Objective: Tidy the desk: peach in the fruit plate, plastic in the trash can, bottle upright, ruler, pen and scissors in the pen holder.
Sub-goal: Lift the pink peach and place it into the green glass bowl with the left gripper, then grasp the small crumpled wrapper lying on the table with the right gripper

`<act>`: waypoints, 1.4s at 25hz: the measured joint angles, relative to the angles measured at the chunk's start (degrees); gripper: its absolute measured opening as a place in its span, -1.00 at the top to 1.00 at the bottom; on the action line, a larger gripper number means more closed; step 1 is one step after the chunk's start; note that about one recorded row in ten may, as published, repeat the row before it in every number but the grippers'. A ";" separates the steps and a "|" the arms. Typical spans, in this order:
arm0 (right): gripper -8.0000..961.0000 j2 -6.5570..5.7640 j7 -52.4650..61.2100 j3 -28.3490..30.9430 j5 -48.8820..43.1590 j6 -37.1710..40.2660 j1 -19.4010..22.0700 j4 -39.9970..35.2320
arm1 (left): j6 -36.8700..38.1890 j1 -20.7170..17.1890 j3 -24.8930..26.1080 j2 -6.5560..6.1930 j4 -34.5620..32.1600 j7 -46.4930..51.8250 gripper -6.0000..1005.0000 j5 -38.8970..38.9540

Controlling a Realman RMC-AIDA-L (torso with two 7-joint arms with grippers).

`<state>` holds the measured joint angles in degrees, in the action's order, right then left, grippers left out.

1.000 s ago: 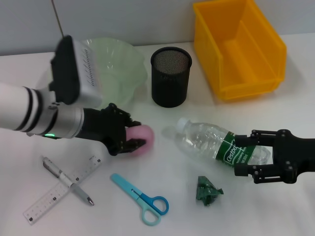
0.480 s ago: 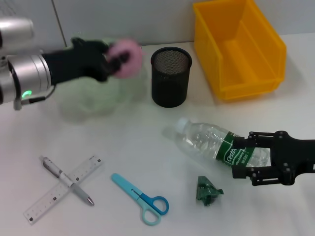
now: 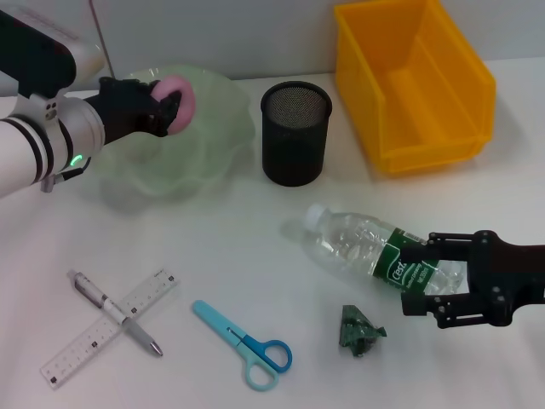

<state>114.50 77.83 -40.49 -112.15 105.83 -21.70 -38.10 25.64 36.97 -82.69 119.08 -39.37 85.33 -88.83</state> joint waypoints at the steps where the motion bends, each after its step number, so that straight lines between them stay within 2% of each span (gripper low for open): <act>1: -0.64 -0.02 0.00 0.05 0.00 0.09 0.03 -0.04 | -0.21 -0.07 0.00 0.00 0.00 0.06 0.44 0.45; 7: -0.64 -0.29 0.04 0.06 0.00 0.26 -0.03 0.02 | -0.02 -0.38 0.01 -0.20 -0.51 0.11 0.34 1.89; 15: -0.64 -0.34 0.04 0.06 0.00 0.46 -0.02 -0.10 | 0.65 -0.39 0.36 -0.32 -0.76 1.00 -0.25 2.03; 20: -0.64 -0.52 0.52 1.00 0.34 1.28 -0.14 -0.51 | 8.12 -2.63 1.86 -0.79 -4.97 4.86 -0.52 2.44; 21: -0.64 -0.67 1.32 1.67 0.37 1.90 -0.35 -0.82 | 14.76 -4.51 3.78 -1.11 -8.18 7.18 -0.57 2.24; 22: -0.64 -0.96 2.66 2.45 0.40 2.65 -0.71 -1.27 | 26.71 -7.05 8.04 -1.71 -12.28 10.58 -0.62 1.94; 23: -0.64 -1.46 4.33 3.24 0.42 3.65 -1.23 -1.80 | 26.71 -7.05 8.04 -1.71 -12.28 10.58 -0.67 1.94; 24: -0.64 -1.96 5.93 3.82 0.42 4.76 -1.78 -2.09 | 38.11 -8.44 13.00 -2.46 -14.05 13.81 -0.72 1.93; 27: -0.64 -3.42 10.07 4.80 0.10 8.01 -3.91 -2.72 | 51.32 -8.88 18.04 -3.73 -13.08 16.00 -0.72 1.92; 28: -0.64 -3.80 11.42 4.78 -0.43 8.80 -4.71 -2.99 | 57.26 -8.77 19.16 -4.88 -11.06 16.18 -0.72 1.34; 29: -0.64 -4.20 13.02 4.56 -1.54 9.55 -5.79 -3.42 | 57.26 -8.77 19.16 -4.88 -11.06 16.18 -0.72 1.34; 31: -0.64 -4.80 15.73 3.72 -5.07 10.79 -8.53 -4.45 | 61.31 -8.50 19.33 -6.01 -8.20 15.27 -0.72 -1.39; 35: -0.64 -5.00 20.17 -0.01 -12.58 12.37 -14.03 -7.83 | 63.33 -8.76 19.39 -6.02 -6.95 12.17 -0.72 -6.14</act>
<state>109.51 98.00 -40.50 -124.73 118.20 -35.73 -45.93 88.97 28.21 -63.30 113.06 -46.32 97.50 -94.97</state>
